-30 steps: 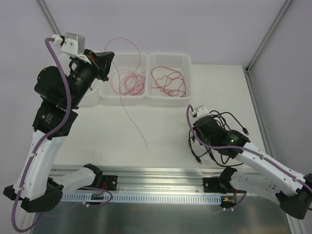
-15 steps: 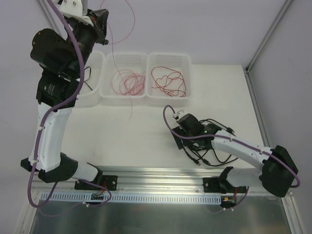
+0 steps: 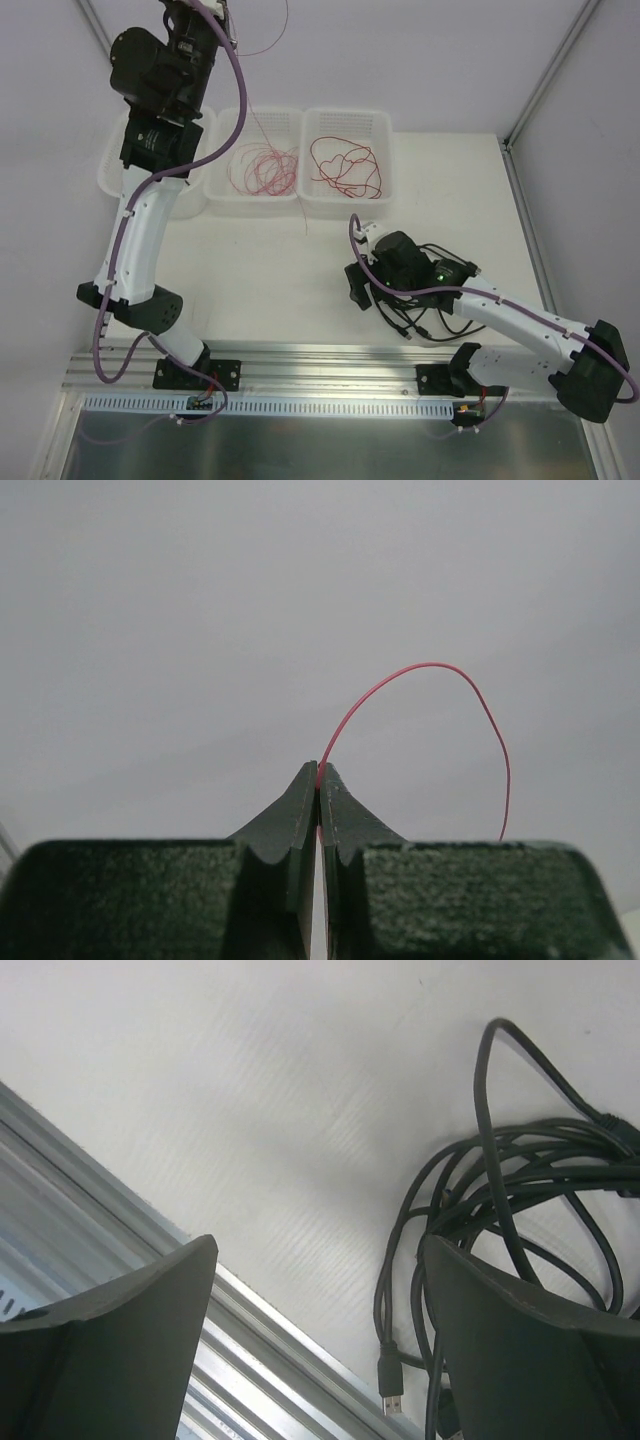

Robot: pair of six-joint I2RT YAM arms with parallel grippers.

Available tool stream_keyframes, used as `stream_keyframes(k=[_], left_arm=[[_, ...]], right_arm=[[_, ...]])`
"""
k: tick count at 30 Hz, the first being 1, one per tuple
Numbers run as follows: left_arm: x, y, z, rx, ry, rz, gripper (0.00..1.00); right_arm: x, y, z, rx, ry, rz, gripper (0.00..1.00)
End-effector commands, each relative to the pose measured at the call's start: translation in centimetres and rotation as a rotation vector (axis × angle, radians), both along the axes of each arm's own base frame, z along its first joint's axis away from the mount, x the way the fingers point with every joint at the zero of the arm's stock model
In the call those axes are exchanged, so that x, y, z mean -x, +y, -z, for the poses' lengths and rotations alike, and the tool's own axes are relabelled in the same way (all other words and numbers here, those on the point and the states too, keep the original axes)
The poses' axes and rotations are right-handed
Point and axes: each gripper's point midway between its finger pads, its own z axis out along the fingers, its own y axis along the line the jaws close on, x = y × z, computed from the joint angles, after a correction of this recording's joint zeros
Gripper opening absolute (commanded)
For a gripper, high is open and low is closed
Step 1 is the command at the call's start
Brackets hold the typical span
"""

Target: Untangle the cables

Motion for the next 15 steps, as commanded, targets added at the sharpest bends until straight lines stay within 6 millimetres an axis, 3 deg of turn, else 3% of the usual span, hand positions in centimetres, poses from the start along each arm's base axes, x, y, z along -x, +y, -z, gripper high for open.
stream_keyframes(k=[1, 10, 15], left_arm=[[-0.9, 1.2, -2.2, -0.010, -0.125, -0.067, 0.00], [-7.0, 2.5, 1.1, -0.014, -0.088, -0.086, 0.00], [-10.8, 2.9, 5.1, -0.037, -0.022, -0.098, 0.00]], right_arm=[[-0.2, 2.2, -3.8, -0.108, -0.053, -0.078, 0.89], [0.4, 2.4, -3.6, -0.109, -0.036, -0.115, 0.88], [0.5, 2.8, -3.1, -0.107, -0.022, -0.135, 0.88]])
